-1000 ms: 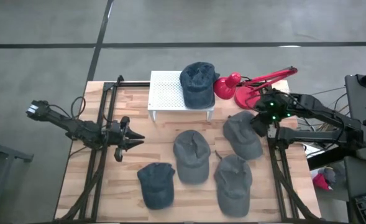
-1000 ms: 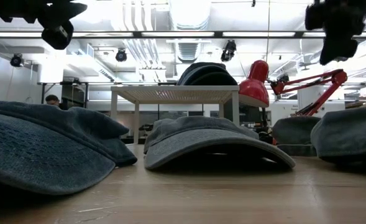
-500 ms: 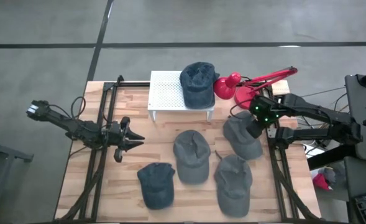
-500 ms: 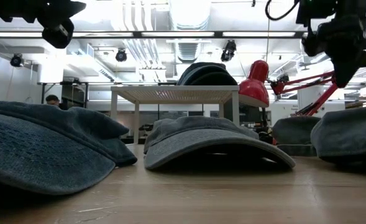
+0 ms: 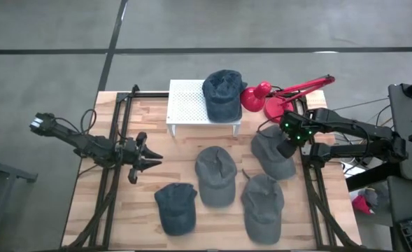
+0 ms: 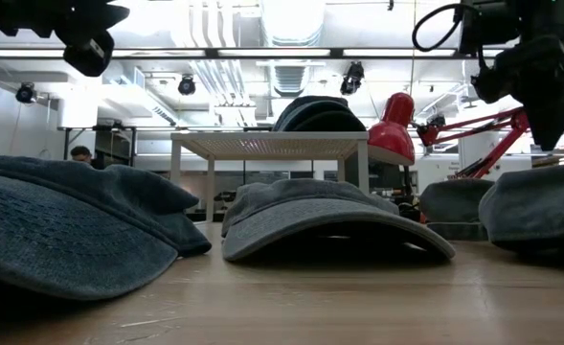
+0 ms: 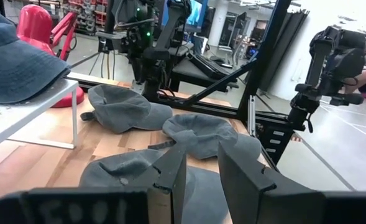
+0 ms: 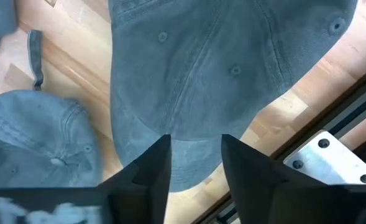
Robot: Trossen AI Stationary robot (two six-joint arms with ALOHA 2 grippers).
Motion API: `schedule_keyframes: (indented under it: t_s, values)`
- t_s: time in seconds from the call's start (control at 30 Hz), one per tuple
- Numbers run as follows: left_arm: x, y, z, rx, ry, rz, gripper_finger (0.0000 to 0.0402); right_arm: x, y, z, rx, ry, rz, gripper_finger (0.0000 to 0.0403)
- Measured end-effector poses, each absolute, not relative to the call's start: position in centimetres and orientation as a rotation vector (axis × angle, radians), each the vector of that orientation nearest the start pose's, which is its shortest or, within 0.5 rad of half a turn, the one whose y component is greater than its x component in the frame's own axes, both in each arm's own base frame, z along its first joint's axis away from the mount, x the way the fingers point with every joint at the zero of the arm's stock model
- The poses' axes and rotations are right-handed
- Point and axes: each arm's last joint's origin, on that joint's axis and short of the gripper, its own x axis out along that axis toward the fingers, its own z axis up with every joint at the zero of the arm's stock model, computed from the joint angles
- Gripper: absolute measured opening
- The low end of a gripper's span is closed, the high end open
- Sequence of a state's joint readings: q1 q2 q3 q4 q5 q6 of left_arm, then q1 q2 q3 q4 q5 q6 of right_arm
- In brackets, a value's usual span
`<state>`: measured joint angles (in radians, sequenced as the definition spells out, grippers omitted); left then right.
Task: Pick & Place hat
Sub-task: Stack the blue cap on top of the blue cap on the shelf
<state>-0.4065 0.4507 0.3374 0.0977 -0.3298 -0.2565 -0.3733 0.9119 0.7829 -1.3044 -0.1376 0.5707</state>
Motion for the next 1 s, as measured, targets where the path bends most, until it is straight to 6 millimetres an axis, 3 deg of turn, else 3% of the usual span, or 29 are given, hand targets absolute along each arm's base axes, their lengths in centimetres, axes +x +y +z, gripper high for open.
schedule_keyframes:
  t_s: [0.47, 0.7, 1.0]
  values:
    - [12.0, -4.3, 24.9, -0.252, 0.030, -0.127, 0.0097, 11.6, -4.1, 24.2, 0.894, 1.306, -0.645, 0.0240]
    - [12.0, -4.4, 24.9, -0.252, 0.033, -0.155, 0.0097, 12.4, -4.4, 23.7, 0.948, 1.328, -0.683, 0.0256]
    - [12.0, -4.4, 24.9, -0.239, 0.033, -0.158, 0.0097, 14.9, -5.1, 21.9, 1.022, 1.391, -0.622, 0.0255]
